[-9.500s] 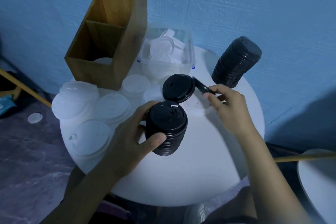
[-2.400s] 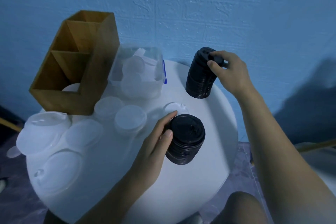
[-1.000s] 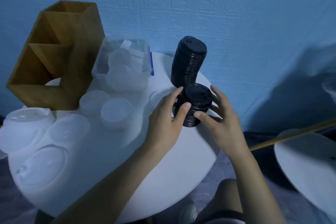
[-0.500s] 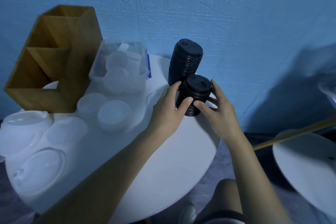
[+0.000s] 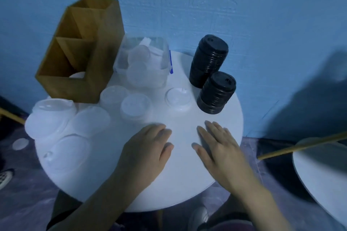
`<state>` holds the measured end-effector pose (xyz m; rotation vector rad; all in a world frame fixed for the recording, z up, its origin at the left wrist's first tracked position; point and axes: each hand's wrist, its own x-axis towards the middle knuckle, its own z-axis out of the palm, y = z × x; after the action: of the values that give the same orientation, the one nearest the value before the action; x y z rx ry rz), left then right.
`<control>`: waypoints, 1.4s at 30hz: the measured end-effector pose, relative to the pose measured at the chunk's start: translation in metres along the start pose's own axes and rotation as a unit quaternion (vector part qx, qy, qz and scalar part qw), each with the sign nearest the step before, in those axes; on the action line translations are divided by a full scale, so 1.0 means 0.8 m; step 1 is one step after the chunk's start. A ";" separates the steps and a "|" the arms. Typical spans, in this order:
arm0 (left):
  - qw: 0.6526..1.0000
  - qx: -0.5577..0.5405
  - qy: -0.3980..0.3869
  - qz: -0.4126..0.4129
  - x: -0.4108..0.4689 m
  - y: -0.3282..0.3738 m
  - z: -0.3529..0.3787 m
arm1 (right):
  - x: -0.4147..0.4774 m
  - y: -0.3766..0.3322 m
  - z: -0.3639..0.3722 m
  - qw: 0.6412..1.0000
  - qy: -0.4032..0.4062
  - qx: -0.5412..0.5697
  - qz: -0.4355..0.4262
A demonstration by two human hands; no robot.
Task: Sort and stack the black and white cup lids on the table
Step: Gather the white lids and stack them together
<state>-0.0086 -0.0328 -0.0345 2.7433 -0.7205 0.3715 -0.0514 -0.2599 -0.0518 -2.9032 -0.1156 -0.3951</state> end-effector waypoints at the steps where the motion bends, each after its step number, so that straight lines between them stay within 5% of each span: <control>1: 1.000 0.008 -0.004 -0.005 -0.010 -0.007 -0.004 | 0.001 -0.007 0.003 1.000 -0.001 -0.003 -0.016; 15: 0.998 -0.014 0.036 -0.055 -0.063 -0.065 -0.014 | 0.127 -0.142 -0.007 0.979 -0.045 0.133 -0.147; 21: 0.995 -0.044 0.048 -0.079 -0.066 -0.070 -0.012 | 0.153 -0.150 -0.006 0.973 -0.138 0.164 -0.087; 28: 0.992 -0.077 0.072 -0.074 -0.074 -0.076 -0.019 | 0.109 -0.100 -0.015 0.959 -0.100 0.263 -0.023; 37: 0.977 0.060 0.106 -0.174 -0.104 -0.123 -0.046 | 0.078 -0.089 -0.013 0.960 -0.087 0.264 -0.025; 42: 0.986 -0.017 0.093 -0.141 -0.089 -0.114 -0.030 | 0.075 -0.095 -0.013 0.961 -0.087 0.264 -0.017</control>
<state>-0.0262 0.0824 -0.0527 2.6802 -0.2836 0.5339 -0.0044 -0.1851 -0.0111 -2.4022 -0.2549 -0.0904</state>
